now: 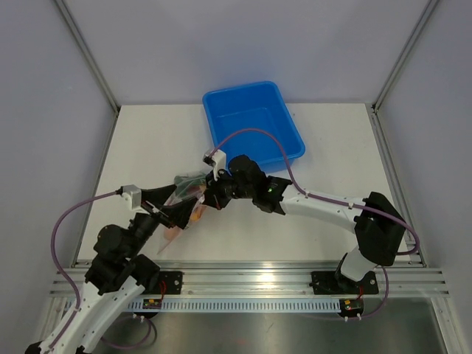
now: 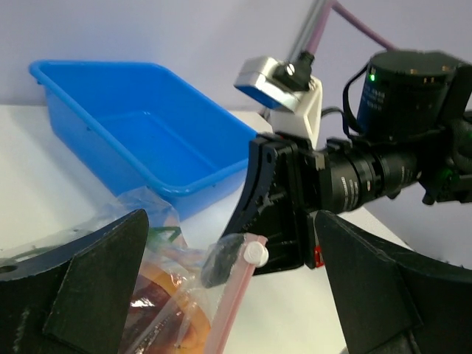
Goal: Open the zip-top bag and remove the fake food
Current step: Pick up the zipper food storage bag at the center of the board, then unzip the zipper food storage bag at the center of the board.
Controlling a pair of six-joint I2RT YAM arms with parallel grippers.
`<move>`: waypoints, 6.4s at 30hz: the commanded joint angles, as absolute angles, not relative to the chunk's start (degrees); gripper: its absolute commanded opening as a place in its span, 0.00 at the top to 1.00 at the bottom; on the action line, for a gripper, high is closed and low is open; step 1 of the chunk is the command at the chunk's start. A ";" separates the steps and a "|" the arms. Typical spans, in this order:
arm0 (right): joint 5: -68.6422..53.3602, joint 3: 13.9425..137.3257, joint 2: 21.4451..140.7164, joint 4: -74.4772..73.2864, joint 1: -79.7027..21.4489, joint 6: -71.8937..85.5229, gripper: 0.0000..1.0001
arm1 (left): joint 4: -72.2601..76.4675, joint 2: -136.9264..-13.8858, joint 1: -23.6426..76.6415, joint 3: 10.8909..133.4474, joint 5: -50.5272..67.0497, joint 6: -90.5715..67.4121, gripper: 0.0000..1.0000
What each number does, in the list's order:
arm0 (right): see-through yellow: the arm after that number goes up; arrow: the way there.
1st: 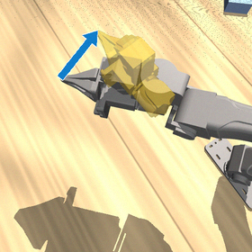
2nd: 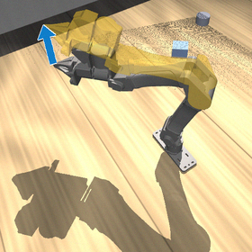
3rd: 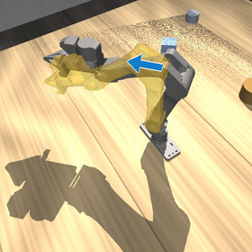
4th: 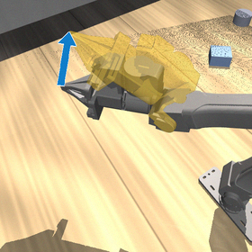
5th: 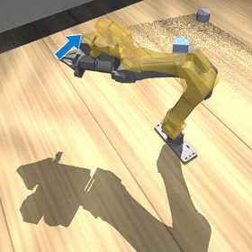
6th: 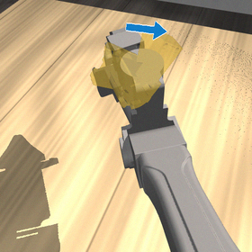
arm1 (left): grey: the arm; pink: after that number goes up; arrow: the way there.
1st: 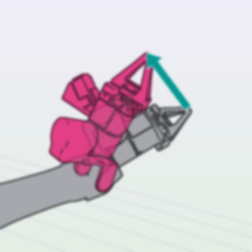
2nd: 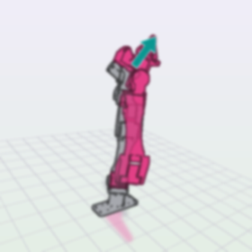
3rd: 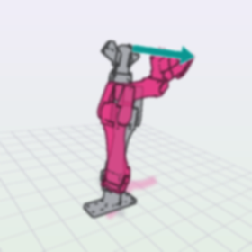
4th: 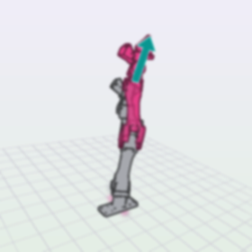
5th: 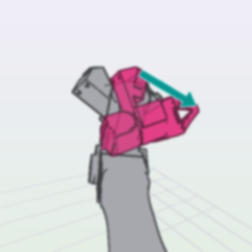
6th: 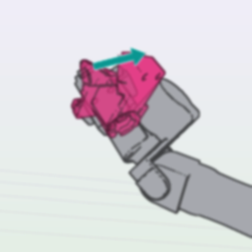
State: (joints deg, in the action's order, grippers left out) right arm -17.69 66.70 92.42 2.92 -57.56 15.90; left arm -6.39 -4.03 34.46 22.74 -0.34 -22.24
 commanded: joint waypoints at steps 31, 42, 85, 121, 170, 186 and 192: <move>-17.67 70.93 91.32 6.07 -52.38 26.72 1.00 | -0.44 -21.09 35.51 23.73 5.45 -17.23 0.48; -19.69 71.28 91.76 5.19 -52.38 27.60 1.00 | -2.28 -23.20 37.09 24.87 0.71 -16.35 0.77; -28.58 57.48 82.61 17.04 -50.19 -6.42 0.30 | -2.02 -21.53 37.09 24.87 5.27 -16.87 1.00; -35.07 51.94 83.94 31.91 -50.19 -4.04 0.99 | -2.02 -21.45 37.09 25.05 7.03 -17.40 1.00; -39.28 58.36 86.75 25.14 -50.19 5.89 1.00 | 1.14 -21.45 37.09 23.73 7.56 -16.44 0.71; -34.47 55.81 83.15 29.44 -50.19 11.16 1.00 | 2.55 -22.41 37.09 23.47 11.68 -16.08 0.78; -29.10 52.74 80.08 33.04 -50.19 12.57 1.00 | 2.81 -23.73 37.09 23.64 12.92 -16.00 0.79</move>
State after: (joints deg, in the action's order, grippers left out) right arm -33.52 52.93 84.23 25.76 -50.26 10.79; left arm 0.12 -22.81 36.93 23.14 9.87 -16.69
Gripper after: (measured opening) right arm 0.010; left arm 0.214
